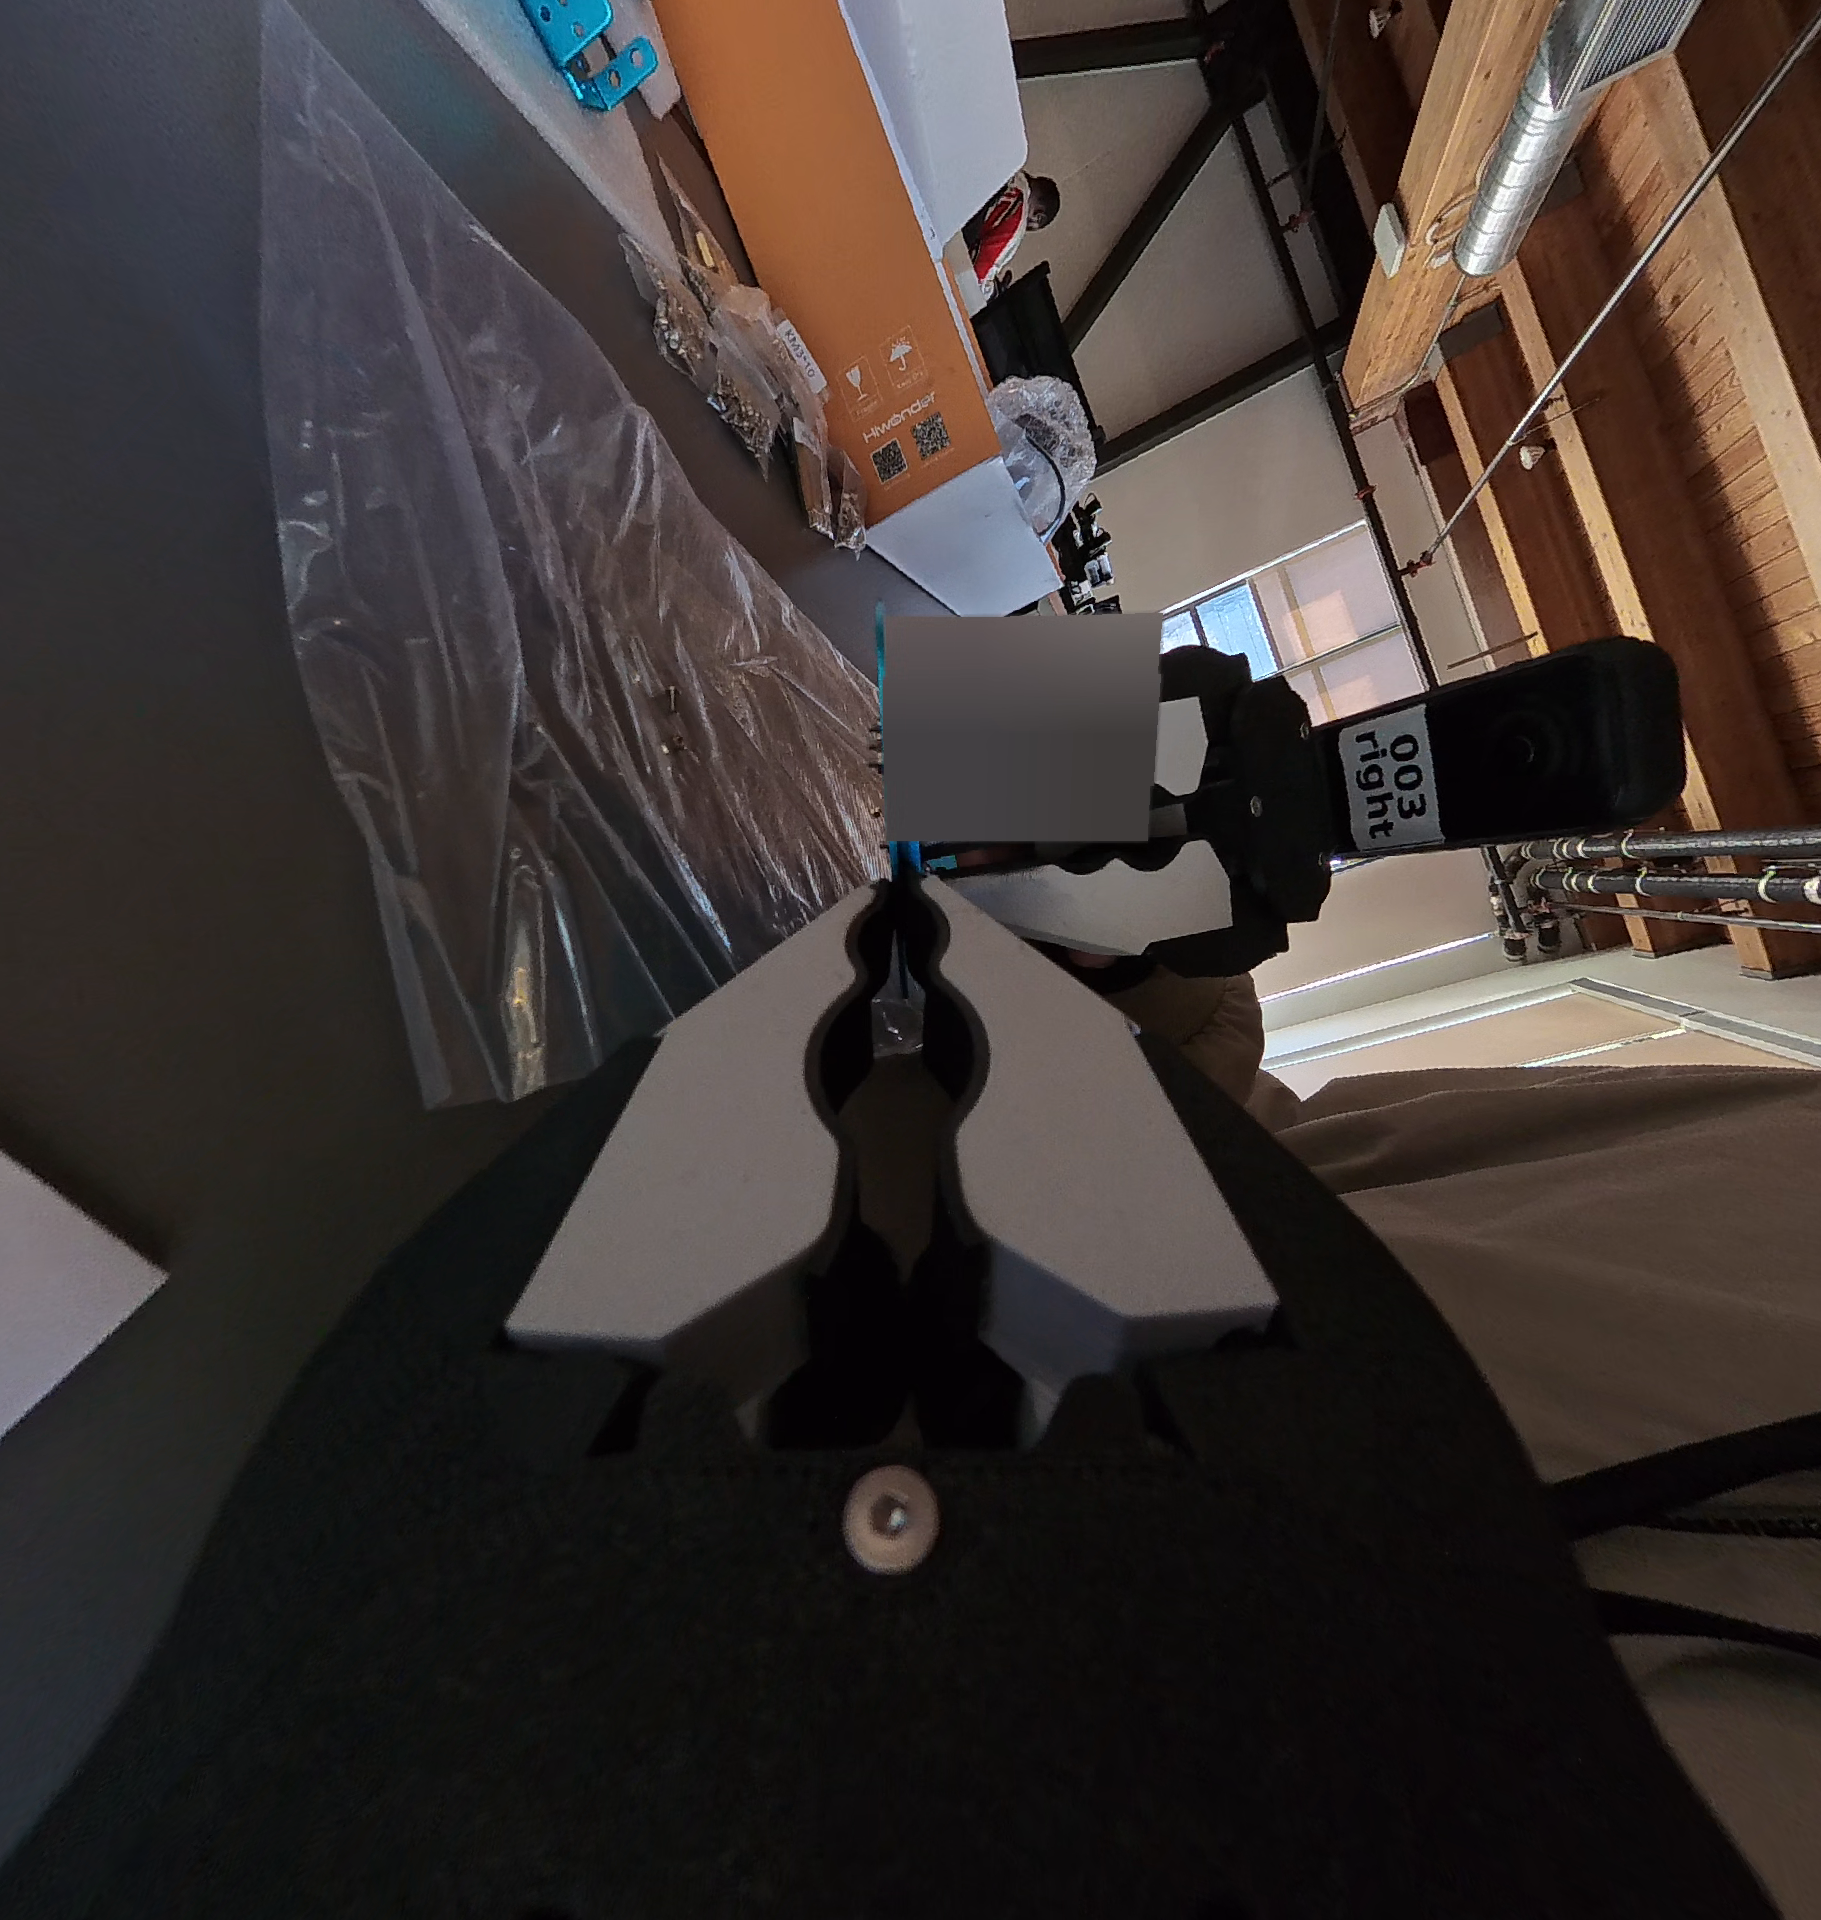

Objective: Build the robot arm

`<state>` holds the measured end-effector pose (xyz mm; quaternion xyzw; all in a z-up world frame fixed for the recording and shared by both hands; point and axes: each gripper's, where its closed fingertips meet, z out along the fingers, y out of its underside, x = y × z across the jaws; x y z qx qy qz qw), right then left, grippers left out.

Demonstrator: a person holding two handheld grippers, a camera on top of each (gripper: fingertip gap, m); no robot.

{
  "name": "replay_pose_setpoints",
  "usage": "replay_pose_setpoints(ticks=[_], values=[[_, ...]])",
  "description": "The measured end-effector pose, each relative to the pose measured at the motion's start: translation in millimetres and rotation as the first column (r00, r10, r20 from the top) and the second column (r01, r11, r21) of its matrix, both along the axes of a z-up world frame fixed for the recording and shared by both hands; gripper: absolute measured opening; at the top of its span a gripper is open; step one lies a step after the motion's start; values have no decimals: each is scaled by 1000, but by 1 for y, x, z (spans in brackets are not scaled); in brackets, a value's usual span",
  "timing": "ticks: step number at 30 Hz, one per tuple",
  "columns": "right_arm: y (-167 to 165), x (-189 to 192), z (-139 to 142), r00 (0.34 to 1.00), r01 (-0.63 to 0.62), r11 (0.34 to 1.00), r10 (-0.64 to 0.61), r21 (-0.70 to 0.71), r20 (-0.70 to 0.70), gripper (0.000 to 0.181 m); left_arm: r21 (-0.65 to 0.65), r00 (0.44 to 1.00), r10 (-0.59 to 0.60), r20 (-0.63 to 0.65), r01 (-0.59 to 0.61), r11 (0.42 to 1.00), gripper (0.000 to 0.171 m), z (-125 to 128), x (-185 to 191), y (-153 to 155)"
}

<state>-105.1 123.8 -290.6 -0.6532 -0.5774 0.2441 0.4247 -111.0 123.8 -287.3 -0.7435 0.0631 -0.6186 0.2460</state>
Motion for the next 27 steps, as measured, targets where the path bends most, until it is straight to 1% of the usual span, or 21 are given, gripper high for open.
replay_pose_setpoints(ticks=[6, 15, 24, 27], values=[[0, 0, -1, 1000, -5, 999, 4, 45, 21, 1, -9, 1000, 1, 2, -1, 1000, 0, -1, 0, 0], [0, 1, 0, 1000, -3, 1000, 3, 24, 22, 1, -13, 1000, 4, 5, -4, 1000, 0, -1, -1, 1], [1, 0, -1, 999, -10, 997, 7, 72, 42, 1, -26, 1000, -3, 7, 3, 1000, 0, -2, 0, 0], [1, -1, -1, 999, -9, 998, 6, 63, 44, 1, -47, 1000, -5, 26, 6, 999, 0, -1, -1, 1]])
